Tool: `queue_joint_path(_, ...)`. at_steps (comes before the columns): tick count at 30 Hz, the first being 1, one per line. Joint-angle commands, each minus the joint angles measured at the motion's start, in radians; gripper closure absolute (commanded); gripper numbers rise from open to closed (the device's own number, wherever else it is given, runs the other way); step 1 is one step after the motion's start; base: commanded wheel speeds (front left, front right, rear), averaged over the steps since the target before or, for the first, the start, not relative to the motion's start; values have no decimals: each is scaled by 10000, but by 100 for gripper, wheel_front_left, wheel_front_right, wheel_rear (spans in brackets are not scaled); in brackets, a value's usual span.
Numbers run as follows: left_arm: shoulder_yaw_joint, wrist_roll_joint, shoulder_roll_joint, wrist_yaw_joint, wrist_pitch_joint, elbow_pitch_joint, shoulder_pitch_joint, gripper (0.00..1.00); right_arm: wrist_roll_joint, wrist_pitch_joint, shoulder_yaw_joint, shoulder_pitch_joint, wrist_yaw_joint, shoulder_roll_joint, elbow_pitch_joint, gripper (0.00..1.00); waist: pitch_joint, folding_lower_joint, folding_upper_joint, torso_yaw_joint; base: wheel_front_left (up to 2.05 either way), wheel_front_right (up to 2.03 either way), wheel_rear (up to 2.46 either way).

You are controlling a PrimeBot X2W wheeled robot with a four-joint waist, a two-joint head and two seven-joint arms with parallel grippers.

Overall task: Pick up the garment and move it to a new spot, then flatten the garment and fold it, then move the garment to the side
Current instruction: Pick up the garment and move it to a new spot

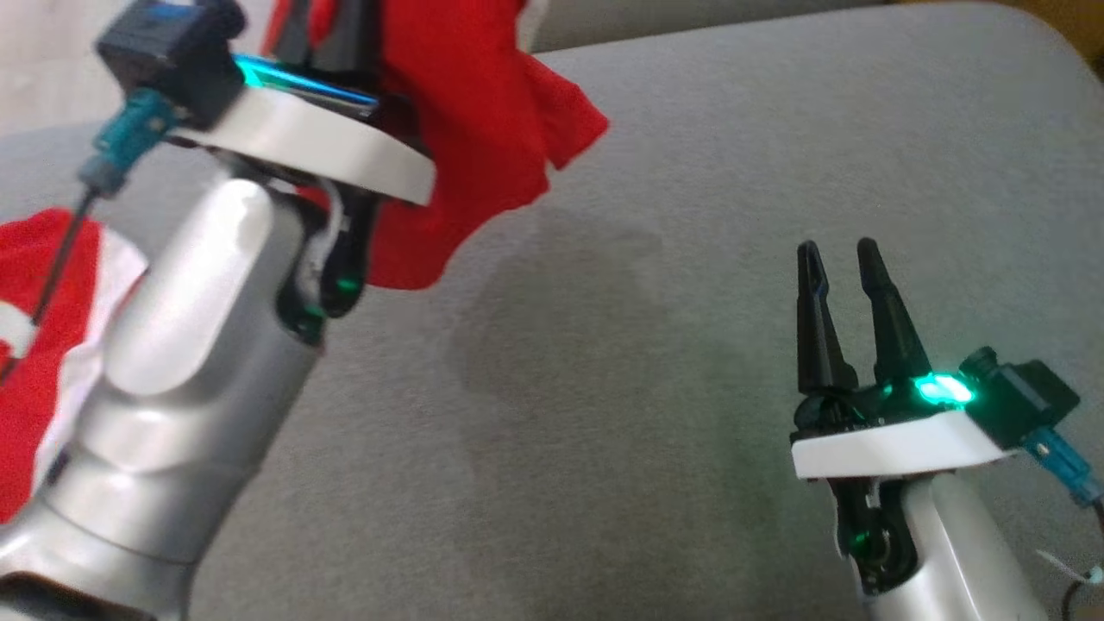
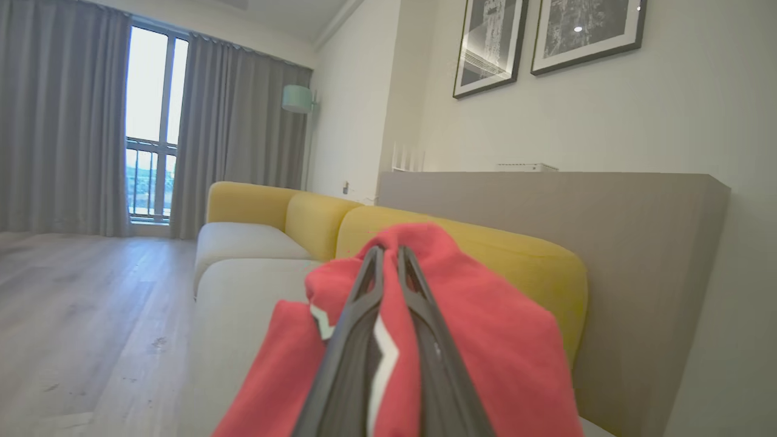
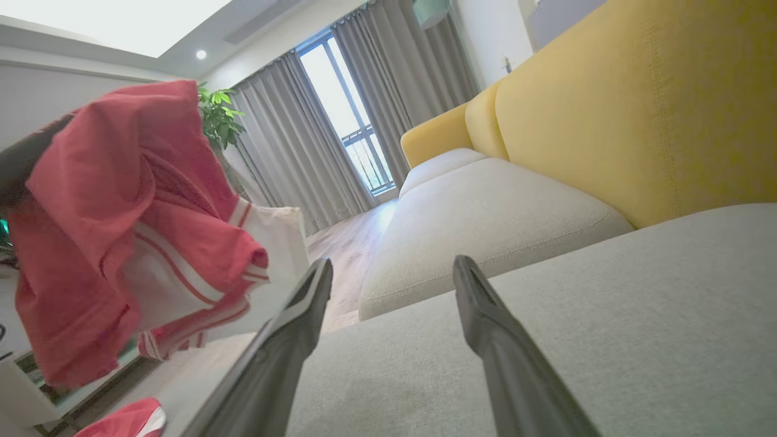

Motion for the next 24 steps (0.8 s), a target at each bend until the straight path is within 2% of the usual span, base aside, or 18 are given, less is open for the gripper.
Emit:
queue_joint_path(1,257,45,21,124,25,-226,-342,100,101,-93,292,-506,77,-33,-432,0,353,0,0,-663,0,0,0)
queue_joint_path(3,107,6,-241,97,28,1,-372,100,190,-93,288,-580,77,-33,-477,0,523,0,0,-937,0,0,0)
queue_joint_path(4,27,51,-330,79,-5,171,-418,96,234,-93,274,-610,77,-33,-497,0,603,0,0,-1047,0,0,0)
queue_joint_path(5,-60,99,-400,28,-37,368,-476,3,280,-93,259,-636,77,-33,-516,0,679,0,0,-1139,0,0,0)
queue_joint_path(7,-114,127,-446,-12,-50,608,-540,0,319,-93,243,-658,77,-33,-534,0,750,0,0,-1209,0,0,0)
queue_joint_path(13,58,448,-227,-71,-774,1950,-897,0,359,-93,75,-633,77,-33,-592,0,946,0,0,-1192,0,0,0)
queue_joint_path(18,390,535,294,-252,-1477,2437,-353,0,71,-93,-176,-524,77,-33,-505,0,698,0,0,-500,0,0,0)
queue_joint_path(24,662,903,741,-333,-1742,2018,1362,0,-291,-94,-515,-218,77,-33,-362,0,183,0,0,485,0,0,0)
